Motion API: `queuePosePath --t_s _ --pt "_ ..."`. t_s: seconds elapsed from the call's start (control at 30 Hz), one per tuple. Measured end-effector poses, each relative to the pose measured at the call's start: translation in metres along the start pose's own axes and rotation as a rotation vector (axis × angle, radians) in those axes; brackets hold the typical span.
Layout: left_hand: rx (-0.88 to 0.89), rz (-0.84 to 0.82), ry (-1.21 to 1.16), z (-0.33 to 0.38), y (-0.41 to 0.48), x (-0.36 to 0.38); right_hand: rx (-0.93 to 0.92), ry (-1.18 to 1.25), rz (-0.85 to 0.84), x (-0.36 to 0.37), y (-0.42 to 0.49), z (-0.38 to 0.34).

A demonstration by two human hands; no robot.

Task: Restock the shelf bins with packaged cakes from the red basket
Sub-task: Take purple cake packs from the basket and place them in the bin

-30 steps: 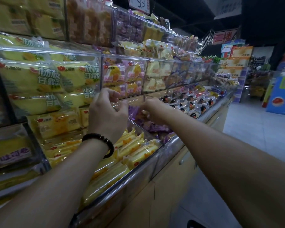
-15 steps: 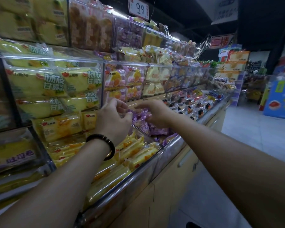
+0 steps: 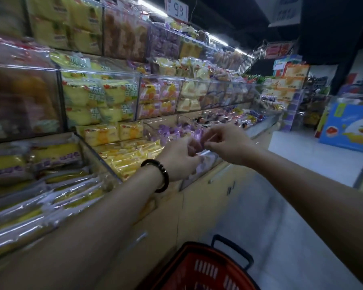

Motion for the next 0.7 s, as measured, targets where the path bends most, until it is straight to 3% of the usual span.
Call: queuePosePath --t_s 0.37,0.7 --pt "-0.339 -0.414 0.139 -0.119 -0.132 0.111 0.252 0.049 -0.292 0.108 -0.176 0.059" --pt "-0.458 -0.547 0.188 -0.238 -0.174 0.201 0.452 0.041 -0.602 0.240 -0.268 0.145"
Point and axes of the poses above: each hand's wrist, its own y-axis towards the middle knuckle, its own x-axis out of the palm, z = x × y, the point moved 4 cm from there along y, towards the middle knuckle, and after that the axes turned 1 degree about x, right-handed, at the moved point
